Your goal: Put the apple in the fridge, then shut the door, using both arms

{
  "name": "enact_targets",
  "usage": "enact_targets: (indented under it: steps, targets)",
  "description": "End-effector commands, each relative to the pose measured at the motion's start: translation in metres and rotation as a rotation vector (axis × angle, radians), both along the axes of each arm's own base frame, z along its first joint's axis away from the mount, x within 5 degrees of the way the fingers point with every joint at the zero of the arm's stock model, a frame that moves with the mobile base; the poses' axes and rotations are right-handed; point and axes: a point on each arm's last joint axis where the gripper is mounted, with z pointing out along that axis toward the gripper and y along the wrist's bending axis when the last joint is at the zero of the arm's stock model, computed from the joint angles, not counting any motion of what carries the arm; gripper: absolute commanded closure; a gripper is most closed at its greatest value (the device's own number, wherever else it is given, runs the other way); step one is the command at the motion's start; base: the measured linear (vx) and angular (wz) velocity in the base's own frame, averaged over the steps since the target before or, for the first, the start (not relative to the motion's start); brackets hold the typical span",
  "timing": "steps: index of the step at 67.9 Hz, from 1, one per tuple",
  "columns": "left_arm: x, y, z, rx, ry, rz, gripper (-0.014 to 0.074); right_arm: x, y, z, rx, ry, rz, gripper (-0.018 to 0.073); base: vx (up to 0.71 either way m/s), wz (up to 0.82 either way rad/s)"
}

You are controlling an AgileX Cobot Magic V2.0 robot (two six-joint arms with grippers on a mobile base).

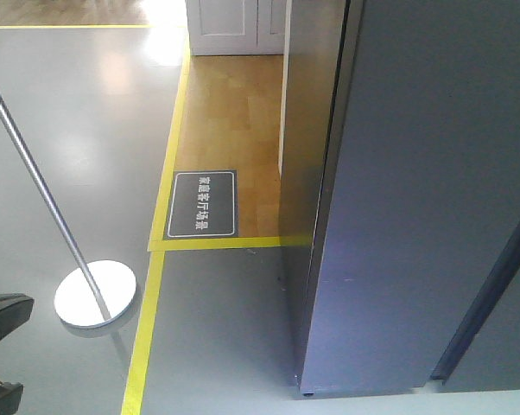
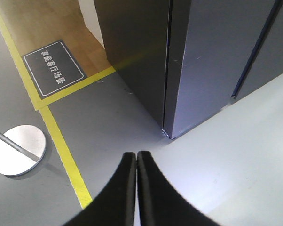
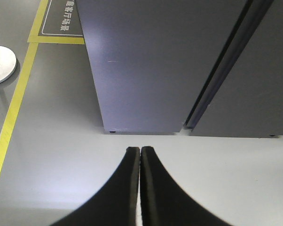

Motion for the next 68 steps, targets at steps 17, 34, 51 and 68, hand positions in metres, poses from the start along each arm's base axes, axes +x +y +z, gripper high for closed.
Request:
enact_targets:
  steps: [17,34,51,68]
  targets:
    - [0.009,0.005,0.016,-0.09,-0.184,0.05,0.0603,0.004,0.0,0.011,-0.007,-0.069,0.004,0.0563,0.0,0.0]
    - [-0.003,0.029,-0.016,-0.195,-0.305,0.194,0.0603,0.004,0.0,0.011,-0.007,-0.069,0.004,0.0563,0.0,0.0]
    - [-0.037,0.048,-0.052,-0.229,-0.434,0.287,0.0603,0.004,0.0,0.011,-0.007,-0.069,0.004,0.0563,0.0,0.0]
    - [-0.057,0.056,-0.08,-0.242,-0.581,0.342,0.0603,0.004,0.0,0.011,-0.007,-0.069,0.004,0.0563,0.0,0.0]
